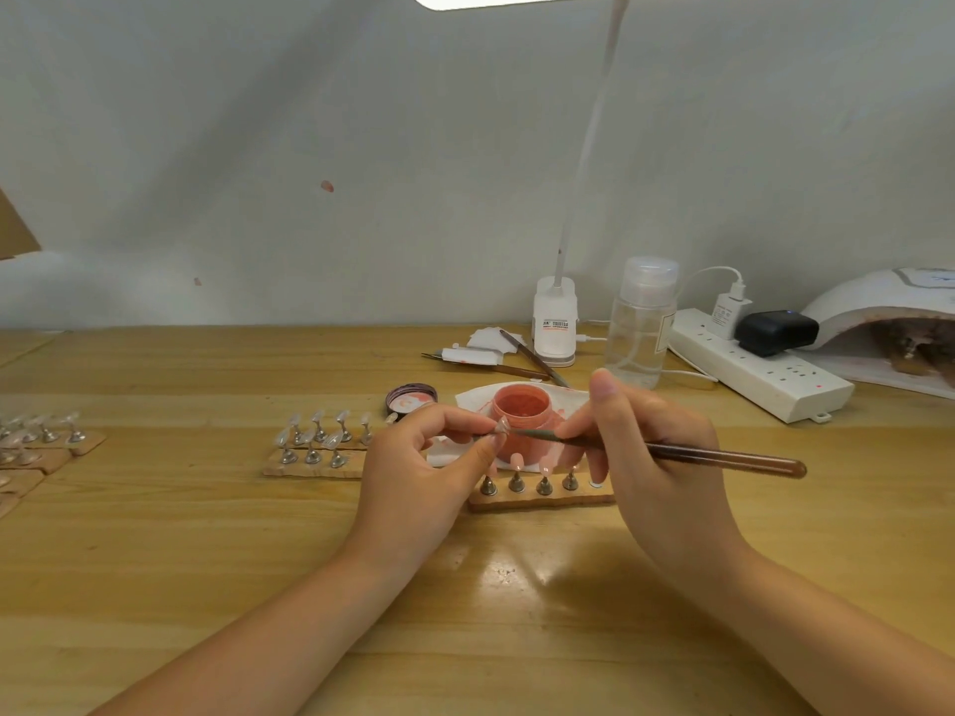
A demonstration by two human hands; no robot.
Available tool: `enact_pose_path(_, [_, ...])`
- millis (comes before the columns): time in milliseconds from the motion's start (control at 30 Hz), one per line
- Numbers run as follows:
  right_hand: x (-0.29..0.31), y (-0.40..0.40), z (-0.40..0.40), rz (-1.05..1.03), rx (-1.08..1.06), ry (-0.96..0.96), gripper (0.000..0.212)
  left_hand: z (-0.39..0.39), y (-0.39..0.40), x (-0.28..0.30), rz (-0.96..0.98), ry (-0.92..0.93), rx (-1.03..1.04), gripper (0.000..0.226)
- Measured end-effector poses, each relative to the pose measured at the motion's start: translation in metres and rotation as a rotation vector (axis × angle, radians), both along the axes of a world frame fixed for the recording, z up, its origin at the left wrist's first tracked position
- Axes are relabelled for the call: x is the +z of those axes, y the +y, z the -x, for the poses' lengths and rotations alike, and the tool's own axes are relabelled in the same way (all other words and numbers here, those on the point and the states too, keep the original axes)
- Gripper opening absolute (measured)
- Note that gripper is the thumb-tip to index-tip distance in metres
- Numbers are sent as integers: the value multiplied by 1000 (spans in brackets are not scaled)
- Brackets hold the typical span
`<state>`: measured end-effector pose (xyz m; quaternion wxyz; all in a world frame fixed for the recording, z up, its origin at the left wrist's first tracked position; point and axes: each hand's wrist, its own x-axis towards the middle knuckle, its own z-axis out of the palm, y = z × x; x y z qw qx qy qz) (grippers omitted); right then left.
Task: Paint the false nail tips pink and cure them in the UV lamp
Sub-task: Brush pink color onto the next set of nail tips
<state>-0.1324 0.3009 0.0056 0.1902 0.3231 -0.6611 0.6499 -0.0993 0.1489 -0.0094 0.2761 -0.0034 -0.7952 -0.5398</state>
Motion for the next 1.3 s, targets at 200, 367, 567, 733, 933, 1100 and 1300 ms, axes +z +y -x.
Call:
enact_pose_path(200, [1, 0, 0, 44, -30, -25, 38, 0, 0, 0, -4, 2, -3, 16])
enact_pose_path(367, [-1, -1, 0, 11, -3, -20, 38, 0, 0, 0, -6, -2, -2, 15])
enact_pose_path(567, [1, -1, 0, -16, -27, 15, 36, 1, 0, 1, 2, -7, 3, 14])
enact_pose_path(733, [0, 0, -1, 17, 7, -16, 37, 0, 0, 0, -5, 3, 11, 17])
enact_pose_path(933, [1, -1, 0, 21, -46, -19, 37, 1, 0, 0, -9, 4, 15, 18])
enact_pose_path(1100, [0, -2, -1, 19, 1, -56, 40, 1, 0, 0, -7, -3, 16, 17])
enact_pose_path(1300, [1, -2, -1, 35, -33, -29, 40, 0, 1, 1, -2, -7, 17, 19])
